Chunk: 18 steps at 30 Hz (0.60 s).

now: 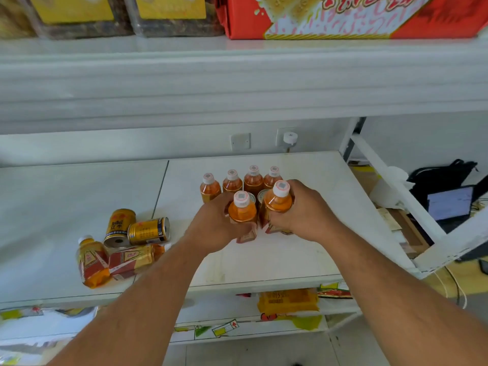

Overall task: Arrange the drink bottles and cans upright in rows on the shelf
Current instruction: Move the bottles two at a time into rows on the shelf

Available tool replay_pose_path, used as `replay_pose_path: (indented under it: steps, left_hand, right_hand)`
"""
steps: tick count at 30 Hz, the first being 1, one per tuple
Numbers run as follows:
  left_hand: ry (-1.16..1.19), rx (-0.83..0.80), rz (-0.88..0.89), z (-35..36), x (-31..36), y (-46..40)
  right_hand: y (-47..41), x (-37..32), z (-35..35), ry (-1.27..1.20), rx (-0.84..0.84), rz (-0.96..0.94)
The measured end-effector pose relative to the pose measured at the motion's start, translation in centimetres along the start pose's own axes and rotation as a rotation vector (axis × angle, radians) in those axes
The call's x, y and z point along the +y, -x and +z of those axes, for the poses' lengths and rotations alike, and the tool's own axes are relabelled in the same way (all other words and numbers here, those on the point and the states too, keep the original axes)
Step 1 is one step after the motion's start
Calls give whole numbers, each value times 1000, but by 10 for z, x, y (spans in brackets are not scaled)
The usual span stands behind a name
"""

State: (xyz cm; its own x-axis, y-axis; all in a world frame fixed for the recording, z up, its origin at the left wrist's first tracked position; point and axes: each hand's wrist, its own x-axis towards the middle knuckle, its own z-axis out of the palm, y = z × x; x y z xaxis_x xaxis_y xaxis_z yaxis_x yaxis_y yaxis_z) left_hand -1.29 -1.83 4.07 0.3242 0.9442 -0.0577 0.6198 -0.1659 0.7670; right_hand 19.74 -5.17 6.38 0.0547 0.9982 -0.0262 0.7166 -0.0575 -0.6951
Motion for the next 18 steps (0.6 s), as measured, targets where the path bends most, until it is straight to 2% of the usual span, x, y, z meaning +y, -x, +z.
replay_pose_path:
  steps: [7, 18]
  left_hand:
    - [158, 50, 61, 11, 24, 39]
    - [168, 110, 59, 41, 55, 112]
  right_hand:
    - [36, 0, -18, -176, 69, -46]
    - [114, 20, -41, -331, 141, -79]
